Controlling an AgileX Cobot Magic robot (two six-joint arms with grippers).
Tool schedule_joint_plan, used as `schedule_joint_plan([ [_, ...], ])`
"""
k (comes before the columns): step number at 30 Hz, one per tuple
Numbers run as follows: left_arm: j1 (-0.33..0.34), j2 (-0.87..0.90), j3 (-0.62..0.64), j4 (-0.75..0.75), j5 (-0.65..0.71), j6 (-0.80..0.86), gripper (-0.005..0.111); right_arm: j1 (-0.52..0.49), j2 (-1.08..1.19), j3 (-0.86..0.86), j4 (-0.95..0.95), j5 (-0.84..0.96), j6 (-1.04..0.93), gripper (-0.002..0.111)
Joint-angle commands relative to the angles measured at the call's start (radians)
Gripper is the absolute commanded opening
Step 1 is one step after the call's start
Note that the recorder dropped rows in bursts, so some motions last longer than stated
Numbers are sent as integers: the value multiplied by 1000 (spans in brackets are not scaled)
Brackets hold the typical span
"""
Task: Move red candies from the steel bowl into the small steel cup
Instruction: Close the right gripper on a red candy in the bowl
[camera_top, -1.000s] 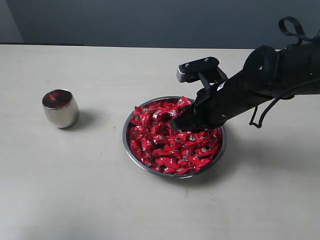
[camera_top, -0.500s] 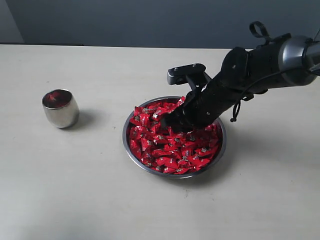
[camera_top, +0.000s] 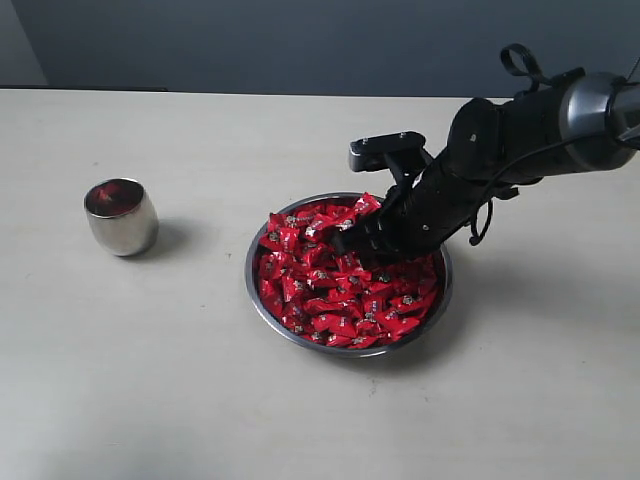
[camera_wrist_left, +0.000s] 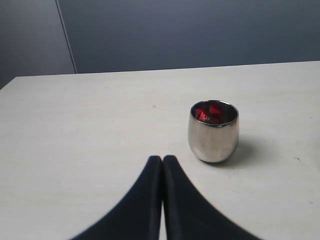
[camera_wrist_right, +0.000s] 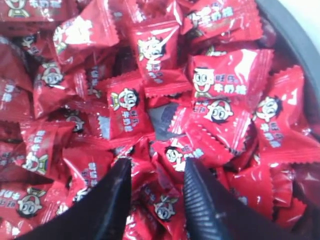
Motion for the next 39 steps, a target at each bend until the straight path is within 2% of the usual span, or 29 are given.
schedule_joint_plan([
  [1, 1, -4, 4, -2, -2, -1, 0, -7, 0, -4, 37, 5, -7, 35],
  [34, 1, -4, 4, -2, -2, -1, 0, 0, 53, -4, 99, -35, -30, 35],
  [39, 1, -4, 4, -2, -2, -1, 0, 0, 53, -4, 164, -37, -70, 35],
])
